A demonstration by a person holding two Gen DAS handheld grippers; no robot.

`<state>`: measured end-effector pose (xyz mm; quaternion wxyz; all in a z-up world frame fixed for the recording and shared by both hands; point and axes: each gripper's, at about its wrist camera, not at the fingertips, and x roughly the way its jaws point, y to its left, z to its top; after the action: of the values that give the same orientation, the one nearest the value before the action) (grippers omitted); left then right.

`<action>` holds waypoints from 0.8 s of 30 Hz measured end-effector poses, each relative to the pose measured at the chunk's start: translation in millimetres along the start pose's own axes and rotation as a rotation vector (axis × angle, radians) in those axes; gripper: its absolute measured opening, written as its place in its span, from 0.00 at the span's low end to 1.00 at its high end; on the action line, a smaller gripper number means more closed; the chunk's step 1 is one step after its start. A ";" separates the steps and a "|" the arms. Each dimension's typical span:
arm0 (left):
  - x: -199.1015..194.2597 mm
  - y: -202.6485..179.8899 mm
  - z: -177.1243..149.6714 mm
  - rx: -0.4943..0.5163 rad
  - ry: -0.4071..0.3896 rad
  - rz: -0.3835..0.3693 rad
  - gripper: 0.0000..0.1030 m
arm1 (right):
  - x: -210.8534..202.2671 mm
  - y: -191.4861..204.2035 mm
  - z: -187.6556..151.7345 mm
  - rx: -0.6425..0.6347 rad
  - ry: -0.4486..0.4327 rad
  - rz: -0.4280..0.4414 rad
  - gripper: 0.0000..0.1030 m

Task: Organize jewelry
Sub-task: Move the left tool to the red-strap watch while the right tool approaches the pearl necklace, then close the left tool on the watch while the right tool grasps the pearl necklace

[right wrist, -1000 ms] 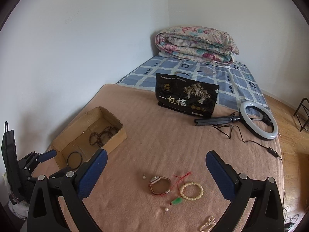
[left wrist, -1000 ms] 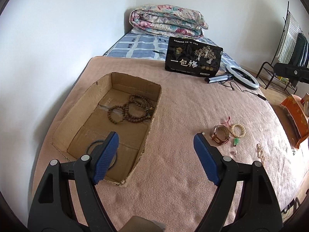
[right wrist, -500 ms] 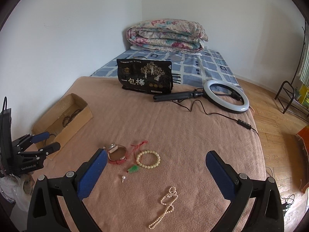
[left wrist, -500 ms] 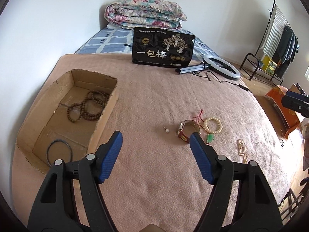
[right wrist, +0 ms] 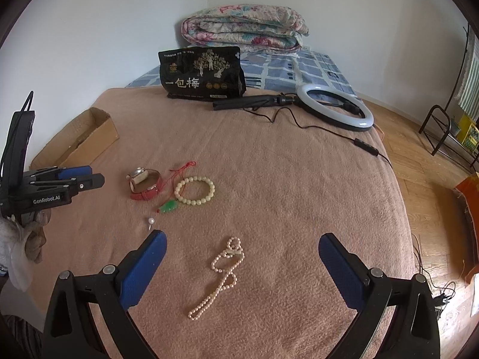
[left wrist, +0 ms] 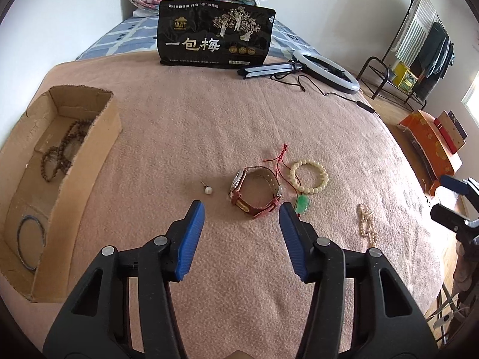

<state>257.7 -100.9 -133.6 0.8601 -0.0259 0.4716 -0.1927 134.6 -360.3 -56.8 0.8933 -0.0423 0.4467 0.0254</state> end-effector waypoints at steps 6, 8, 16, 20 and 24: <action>28.1 -1.8 3.4 -0.026 0.030 0.016 0.47 | 25.2 -19.5 -19.6 0.067 0.076 0.039 0.94; 36.2 -2.7 6.5 -0.024 0.034 0.024 0.47 | 31.9 -22.0 -24.7 0.076 0.090 0.042 0.94; 58.3 -11.5 13.6 0.046 0.046 0.072 0.43 | 57.6 -17.7 -34.0 0.074 0.139 0.070 0.85; 66.0 -12.1 16.3 0.066 0.054 0.081 0.38 | 70.6 -12.9 -34.7 0.077 0.169 0.098 0.81; 73.3 -9.9 17.7 0.071 0.062 0.087 0.37 | 82.0 -7.1 -35.8 0.067 0.192 0.100 0.77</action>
<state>304.4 -138.6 -180.3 0.8531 0.0310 0.4915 -0.1722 155.8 -370.2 -143.4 0.8450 0.0077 0.5323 0.0510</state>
